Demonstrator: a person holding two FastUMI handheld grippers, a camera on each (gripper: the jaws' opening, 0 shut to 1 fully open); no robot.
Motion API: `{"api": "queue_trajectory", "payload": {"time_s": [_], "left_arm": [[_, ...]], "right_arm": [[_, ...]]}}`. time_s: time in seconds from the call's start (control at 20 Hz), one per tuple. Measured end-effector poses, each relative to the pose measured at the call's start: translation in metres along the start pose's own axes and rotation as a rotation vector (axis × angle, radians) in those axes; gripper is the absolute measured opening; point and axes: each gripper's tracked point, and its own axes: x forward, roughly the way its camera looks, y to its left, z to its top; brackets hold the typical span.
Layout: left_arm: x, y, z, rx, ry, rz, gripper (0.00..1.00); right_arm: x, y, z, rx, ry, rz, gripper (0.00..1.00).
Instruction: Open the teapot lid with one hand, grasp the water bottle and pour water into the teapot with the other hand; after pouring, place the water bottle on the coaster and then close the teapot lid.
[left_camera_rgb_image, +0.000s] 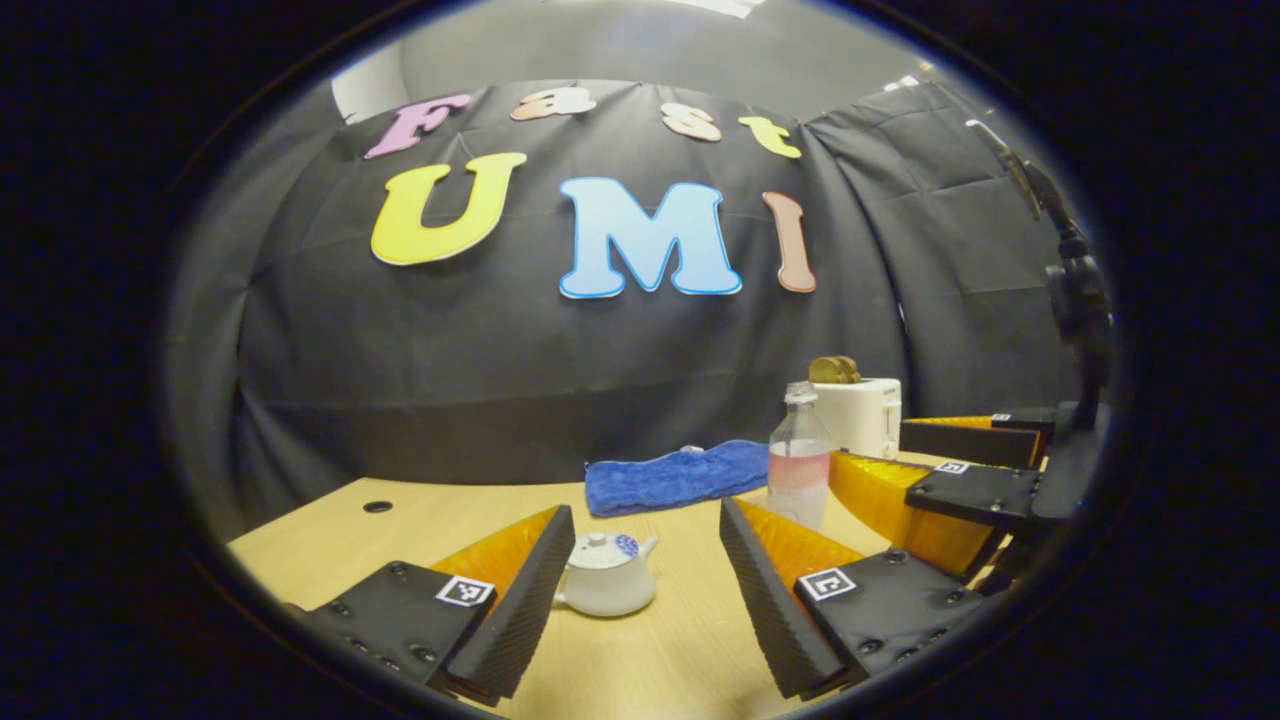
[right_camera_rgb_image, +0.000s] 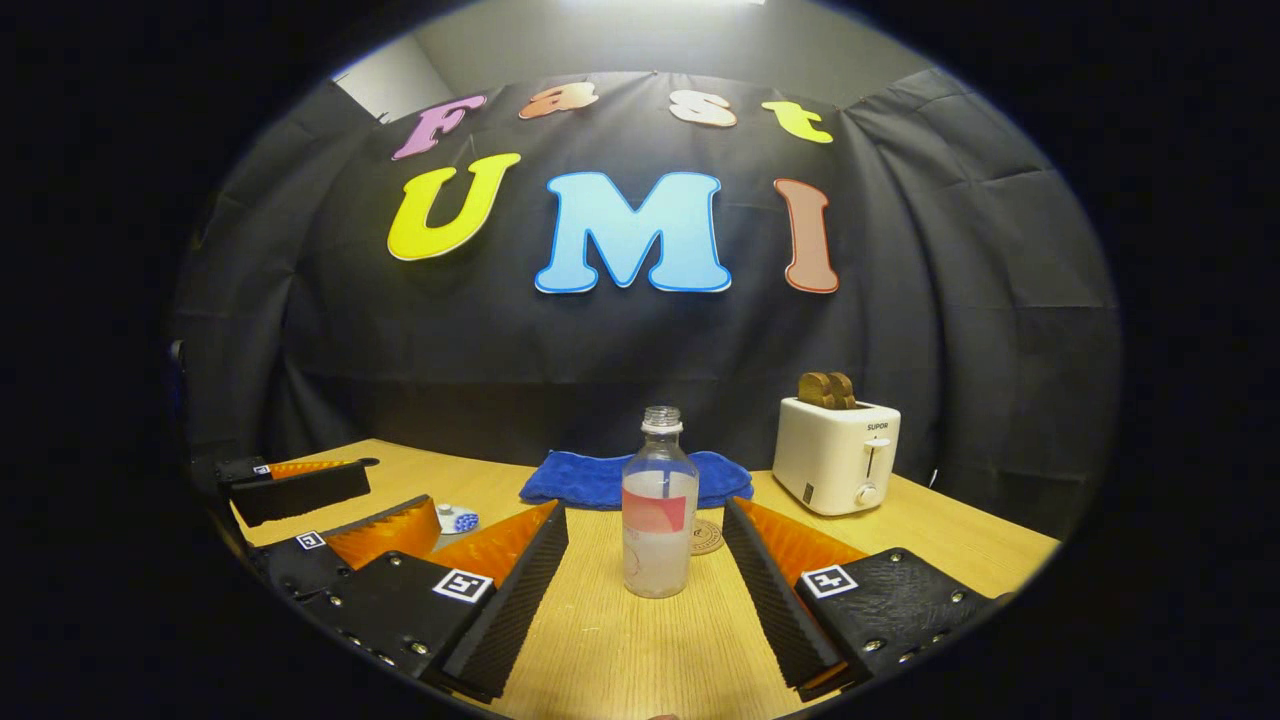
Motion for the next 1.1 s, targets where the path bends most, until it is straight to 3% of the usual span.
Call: {"api": "queue_trajectory", "payload": {"time_s": [0.5,0.7,1.1], "left_arm": [[0.065,0.028,-0.018,-0.029,0.049,-0.046,0.98],[0.074,0.028,-0.039,-0.040,0.082,-0.066,0.99],[0.081,0.023,-0.051,-0.010,0.113,-0.090,0.98]], "right_arm": [[0.066,-0.004,-0.032,0.012,0.079,-0.058,0.96],[0.077,-0.006,-0.055,0.014,0.123,-0.062,0.96],[0.085,-0.018,-0.059,0.027,0.130,-0.083,0.96]]}}
